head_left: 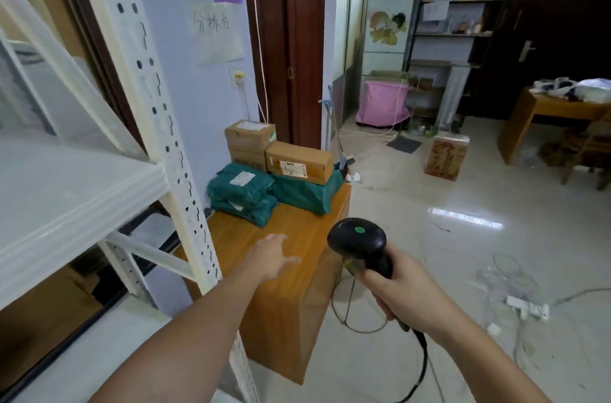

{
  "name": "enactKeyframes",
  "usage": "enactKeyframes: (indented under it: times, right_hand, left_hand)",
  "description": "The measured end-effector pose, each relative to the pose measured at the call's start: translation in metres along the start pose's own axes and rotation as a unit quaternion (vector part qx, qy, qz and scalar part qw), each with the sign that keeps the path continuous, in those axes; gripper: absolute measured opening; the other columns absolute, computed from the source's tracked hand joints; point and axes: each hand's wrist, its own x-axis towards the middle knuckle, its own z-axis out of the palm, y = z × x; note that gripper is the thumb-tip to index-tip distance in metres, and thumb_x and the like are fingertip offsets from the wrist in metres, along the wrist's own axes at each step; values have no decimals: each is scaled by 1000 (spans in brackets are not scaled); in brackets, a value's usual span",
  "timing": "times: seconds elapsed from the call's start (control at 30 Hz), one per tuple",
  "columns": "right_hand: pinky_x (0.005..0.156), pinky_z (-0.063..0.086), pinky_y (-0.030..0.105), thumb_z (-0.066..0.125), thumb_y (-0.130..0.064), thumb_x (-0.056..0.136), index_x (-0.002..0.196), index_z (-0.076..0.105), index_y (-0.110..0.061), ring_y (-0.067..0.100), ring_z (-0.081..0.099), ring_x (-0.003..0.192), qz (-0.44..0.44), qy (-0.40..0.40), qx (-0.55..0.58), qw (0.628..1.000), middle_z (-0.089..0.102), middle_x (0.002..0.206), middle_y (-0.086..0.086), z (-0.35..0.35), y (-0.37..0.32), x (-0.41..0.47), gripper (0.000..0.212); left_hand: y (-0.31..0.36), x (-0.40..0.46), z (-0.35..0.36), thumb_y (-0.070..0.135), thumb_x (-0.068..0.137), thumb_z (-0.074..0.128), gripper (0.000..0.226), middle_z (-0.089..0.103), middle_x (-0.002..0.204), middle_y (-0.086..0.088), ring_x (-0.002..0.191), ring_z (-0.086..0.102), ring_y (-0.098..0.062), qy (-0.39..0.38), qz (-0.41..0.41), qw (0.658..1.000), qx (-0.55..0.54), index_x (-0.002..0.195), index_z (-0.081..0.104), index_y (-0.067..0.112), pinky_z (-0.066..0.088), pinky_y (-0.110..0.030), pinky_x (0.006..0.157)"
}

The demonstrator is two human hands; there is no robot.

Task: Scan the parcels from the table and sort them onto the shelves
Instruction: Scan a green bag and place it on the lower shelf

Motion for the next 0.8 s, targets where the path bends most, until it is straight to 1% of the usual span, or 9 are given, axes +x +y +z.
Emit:
enactKeyframes:
  times: [0.1, 0.23, 0.3, 0.4, 0.43, 0.57, 0.67, 0.73, 0.8]
  right_hand:
    - [47, 51, 38, 62, -18, 92, 100, 59, -35, 18, 56, 48, -2, -6, 5, 1000, 61, 64, 2, -10, 11, 49, 19]
    - [47, 48, 30, 62, -18, 92, 94, 58, -38, 12, 54, 48, -16, -22, -3, 1000, 59, 65, 2, -29, 29, 121, 20]
    - [51, 49, 29, 63, -18, 92, 93, 58, -38, 9, 55, 52, -29, -37, -16, 999, 61, 69, 0, -39, 34, 159, 21]
    - [66, 56, 39, 64, -22, 90, 99, 57, -37, 14, 63, 66, -37, -68, -36, 996, 67, 79, -1, -52, 38, 219, 19]
    - [67, 56, 39, 64, -23, 90, 102, 57, -37, 15, 64, 67, -41, -80, -40, 995, 67, 80, -1, -55, 39, 238, 19]
    - [61, 53, 35, 66, -23, 89, 110, 57, -33, 14, 62, 63, -50, -123, -36, 990, 67, 80, 0, -56, 42, 310, 25]
    - [58, 52, 32, 66, -25, 89, 108, 58, -35, 15, 63, 63, -55, -146, -44, 987, 67, 78, 0, -48, 45, 357, 23]
    - [58, 51, 33, 66, -25, 89, 104, 57, -36, 15, 63, 63, -59, -161, -56, 984, 66, 76, -2, -40, 48, 389, 20]
    - [59, 50, 35, 67, -26, 89, 103, 58, -37, 14, 63, 64, -57, -174, -57, 982, 64, 75, -4, -28, 51, 419, 20]
  left_hand:
    - [-1, 45, -5, 68, 88, 64, 90, 39, 161, -6, 143, 44, -30, -7, -8, 1000, 19, 159, 35, 22, 41, -50, 115]
    - [-2, 111, -10, 65, 91, 64, 84, 37, 162, -4, 140, 47, -29, -4, -43, 999, -5, 158, 36, 22, 42, -45, 114]
    - [-2, 141, -14, 61, 93, 64, 81, 37, 162, -4, 137, 49, -27, -3, -65, 998, -20, 158, 36, 22, 43, -43, 113]
    - [-4, 181, -21, 59, 94, 64, 81, 36, 163, -5, 142, 45, -27, 1, -98, 995, -32, 159, 34, 19, 41, -41, 115]
    - [-6, 192, -24, 59, 94, 65, 82, 38, 162, -5, 142, 46, -28, 8, -111, 993, -39, 158, 35, 19, 41, -42, 115]
    - [-28, 236, -29, 70, 79, 65, 85, 54, 149, 2, 127, 58, -25, 27, -161, 983, -82, 150, 45, 27, 49, -47, 107]
    - [-73, 283, -18, 82, 64, 59, 93, 60, 140, 8, 120, 62, -20, 42, -180, 976, -118, 143, 51, 32, 53, -48, 103]
    - [-76, 294, -27, 78, 69, 62, 86, 61, 140, 7, 120, 61, -19, 54, -193, 971, -134, 140, 54, 30, 51, -45, 105]
    - [-84, 309, -35, 63, 82, 69, 74, 60, 139, 3, 123, 60, -22, 73, -207, 964, -152, 141, 56, 21, 49, -39, 105]
